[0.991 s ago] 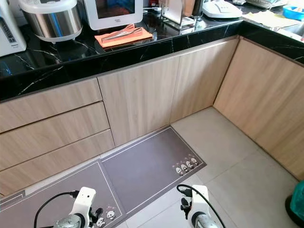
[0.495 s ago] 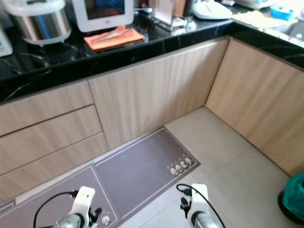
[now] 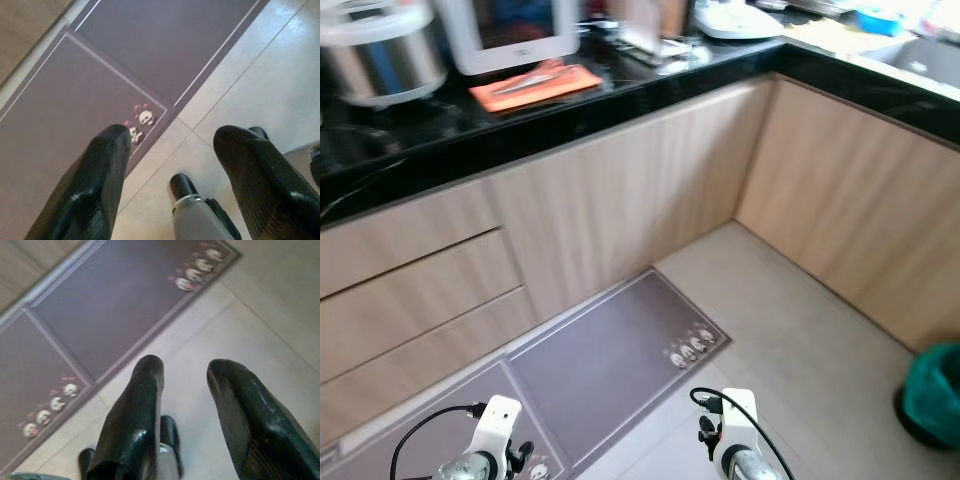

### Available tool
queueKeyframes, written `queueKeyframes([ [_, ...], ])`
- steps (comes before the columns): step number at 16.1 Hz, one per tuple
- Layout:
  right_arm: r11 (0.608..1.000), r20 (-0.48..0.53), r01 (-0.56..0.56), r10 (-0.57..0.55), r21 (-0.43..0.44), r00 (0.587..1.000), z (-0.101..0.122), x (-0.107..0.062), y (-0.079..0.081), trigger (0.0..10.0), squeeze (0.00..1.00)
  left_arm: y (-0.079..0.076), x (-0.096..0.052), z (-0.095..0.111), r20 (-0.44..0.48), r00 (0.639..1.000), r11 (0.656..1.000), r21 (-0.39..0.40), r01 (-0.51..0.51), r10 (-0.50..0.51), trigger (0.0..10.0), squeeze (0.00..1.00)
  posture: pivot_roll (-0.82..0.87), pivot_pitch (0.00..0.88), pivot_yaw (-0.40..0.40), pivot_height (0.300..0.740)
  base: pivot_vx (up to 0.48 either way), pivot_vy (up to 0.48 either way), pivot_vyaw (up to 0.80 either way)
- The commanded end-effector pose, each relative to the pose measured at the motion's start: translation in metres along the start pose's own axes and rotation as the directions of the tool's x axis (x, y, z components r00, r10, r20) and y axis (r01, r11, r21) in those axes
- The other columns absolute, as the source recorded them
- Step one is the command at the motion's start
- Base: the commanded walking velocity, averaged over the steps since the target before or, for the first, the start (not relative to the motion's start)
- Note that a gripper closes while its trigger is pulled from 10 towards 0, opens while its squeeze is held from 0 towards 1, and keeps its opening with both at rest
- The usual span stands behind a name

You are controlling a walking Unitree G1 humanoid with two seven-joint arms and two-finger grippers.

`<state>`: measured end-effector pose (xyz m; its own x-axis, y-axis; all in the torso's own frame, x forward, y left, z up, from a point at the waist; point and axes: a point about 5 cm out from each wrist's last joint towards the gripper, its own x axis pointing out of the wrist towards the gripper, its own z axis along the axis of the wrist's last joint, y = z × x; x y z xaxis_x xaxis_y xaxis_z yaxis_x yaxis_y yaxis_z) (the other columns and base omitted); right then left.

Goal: Kitchen organization

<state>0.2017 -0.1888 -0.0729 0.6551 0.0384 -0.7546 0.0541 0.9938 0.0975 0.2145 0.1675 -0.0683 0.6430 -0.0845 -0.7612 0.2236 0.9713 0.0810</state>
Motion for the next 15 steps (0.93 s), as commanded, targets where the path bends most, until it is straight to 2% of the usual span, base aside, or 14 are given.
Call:
queueKeyframes([
  [1,1.000,-0.005,-0.002,0.002,-0.004,1.000,0.0002,0.0002,0.0003,10.0,0.00,0.0002,-0.0008,-0.0048,-0.018,1.000,1.000,0.003,-0.001,0.001,10.0,0.00,-0.08,0.000,-0.002,0.740,0.000,0.000,-0.58],
  [15,1.000,-0.010,0.000,0.000,-0.010,1.000,0.0001,0.0003,0.0002,10.0,0.00,0.0015,-0.0012,-0.0059,-0.022,1.000,1.000,-0.021,-0.006,0.006,10.0,0.00,-0.08,0.000,-0.002,0.740,0.000,0.000,-0.57],
])
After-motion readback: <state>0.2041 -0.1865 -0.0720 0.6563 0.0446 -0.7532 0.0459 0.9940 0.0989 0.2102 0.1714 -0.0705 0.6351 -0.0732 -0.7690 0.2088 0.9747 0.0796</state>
